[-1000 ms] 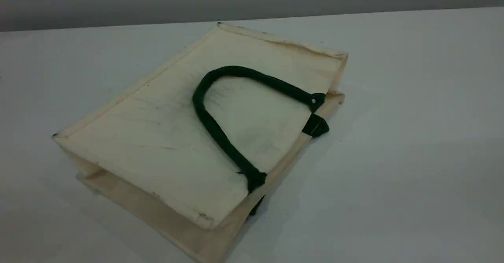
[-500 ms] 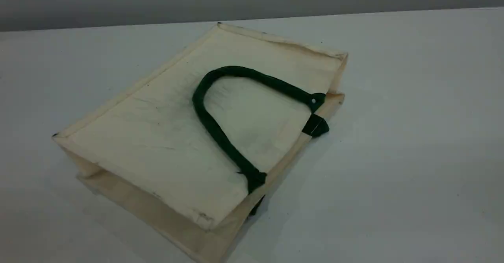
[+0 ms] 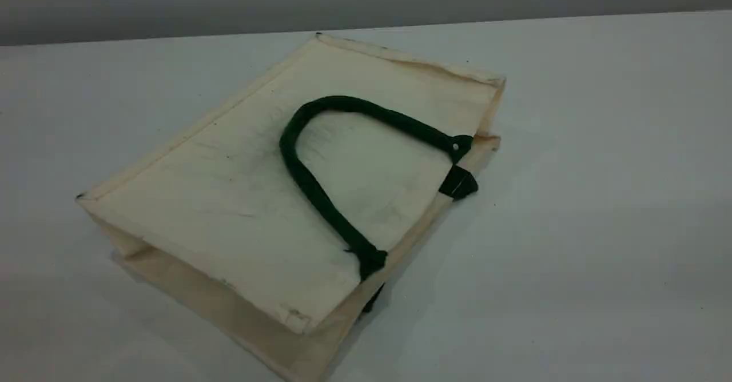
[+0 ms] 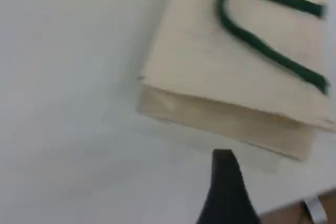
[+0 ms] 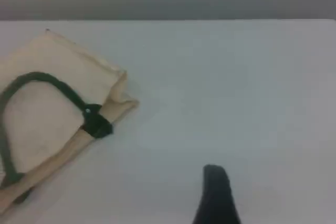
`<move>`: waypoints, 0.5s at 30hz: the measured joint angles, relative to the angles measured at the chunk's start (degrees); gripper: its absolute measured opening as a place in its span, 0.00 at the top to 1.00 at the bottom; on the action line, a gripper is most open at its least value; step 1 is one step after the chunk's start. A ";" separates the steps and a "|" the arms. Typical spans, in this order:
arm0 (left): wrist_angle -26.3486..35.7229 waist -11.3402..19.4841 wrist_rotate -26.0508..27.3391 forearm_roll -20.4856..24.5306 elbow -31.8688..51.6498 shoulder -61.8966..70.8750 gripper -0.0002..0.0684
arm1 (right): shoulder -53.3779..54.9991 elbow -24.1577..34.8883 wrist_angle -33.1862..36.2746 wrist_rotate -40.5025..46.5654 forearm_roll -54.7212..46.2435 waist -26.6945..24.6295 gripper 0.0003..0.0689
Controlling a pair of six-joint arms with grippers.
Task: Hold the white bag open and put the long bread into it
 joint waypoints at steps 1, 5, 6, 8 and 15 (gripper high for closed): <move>0.00 2.50 0.00 0.00 0.00 0.00 0.36 | 0.00 0.00 0.00 0.00 0.00 0.00 0.33; 0.00 10.50 0.00 0.00 0.00 0.00 0.36 | 0.00 0.00 0.00 0.00 0.20 0.24 0.33; 0.00 11.78 0.00 0.00 0.00 0.00 0.36 | 0.00 0.00 0.00 0.00 0.20 0.24 0.33; 0.00 14.23 0.00 0.00 0.00 -0.37 0.36 | 0.00 0.00 0.00 0.00 0.26 0.24 0.33; 0.07 15.83 0.00 0.01 0.00 -4.53 0.36 | 0.00 0.00 0.02 0.00 0.31 0.24 0.33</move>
